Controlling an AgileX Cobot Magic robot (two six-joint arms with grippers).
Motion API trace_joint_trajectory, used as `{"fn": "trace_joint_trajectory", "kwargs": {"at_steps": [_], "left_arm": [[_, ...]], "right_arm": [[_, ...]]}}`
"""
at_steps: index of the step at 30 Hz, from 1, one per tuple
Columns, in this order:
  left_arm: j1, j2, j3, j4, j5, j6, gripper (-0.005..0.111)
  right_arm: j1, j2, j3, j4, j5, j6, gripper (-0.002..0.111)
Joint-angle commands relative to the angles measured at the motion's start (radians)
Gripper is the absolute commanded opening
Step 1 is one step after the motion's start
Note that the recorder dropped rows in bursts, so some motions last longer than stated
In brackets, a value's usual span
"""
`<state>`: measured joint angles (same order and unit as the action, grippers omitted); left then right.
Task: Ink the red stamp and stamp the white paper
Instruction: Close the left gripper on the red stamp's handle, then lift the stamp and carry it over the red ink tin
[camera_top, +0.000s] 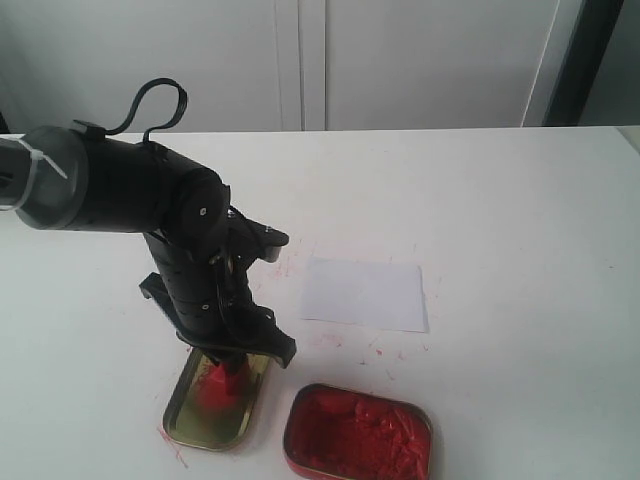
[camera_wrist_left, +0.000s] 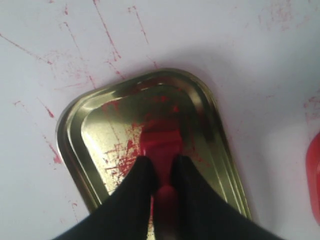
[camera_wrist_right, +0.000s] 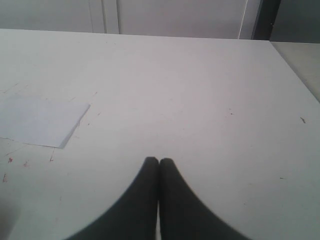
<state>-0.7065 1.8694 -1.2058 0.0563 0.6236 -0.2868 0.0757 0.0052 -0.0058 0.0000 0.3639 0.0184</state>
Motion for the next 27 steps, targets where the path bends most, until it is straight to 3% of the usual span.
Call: {"fn": "trace_joint_trajectory", "kwargs": {"at_steps": [1,14,27], "left_arm": [[-0.004,0.003,0.006,-0.002,0.042,-0.002,0.000],[-0.004,-0.005,0.006,0.000,0.042,-0.002,0.000],[-0.004,-0.169,0.006,0.011,0.037,-0.001,0.000]], "right_arm": [[-0.007,-0.005,0.006,0.000,-0.015,0.004,0.000],[-0.007,-0.005,0.006,0.000,-0.015,0.004,0.000],[-0.007,-0.005,0.006,0.000,-0.015,0.004,0.000]]}}
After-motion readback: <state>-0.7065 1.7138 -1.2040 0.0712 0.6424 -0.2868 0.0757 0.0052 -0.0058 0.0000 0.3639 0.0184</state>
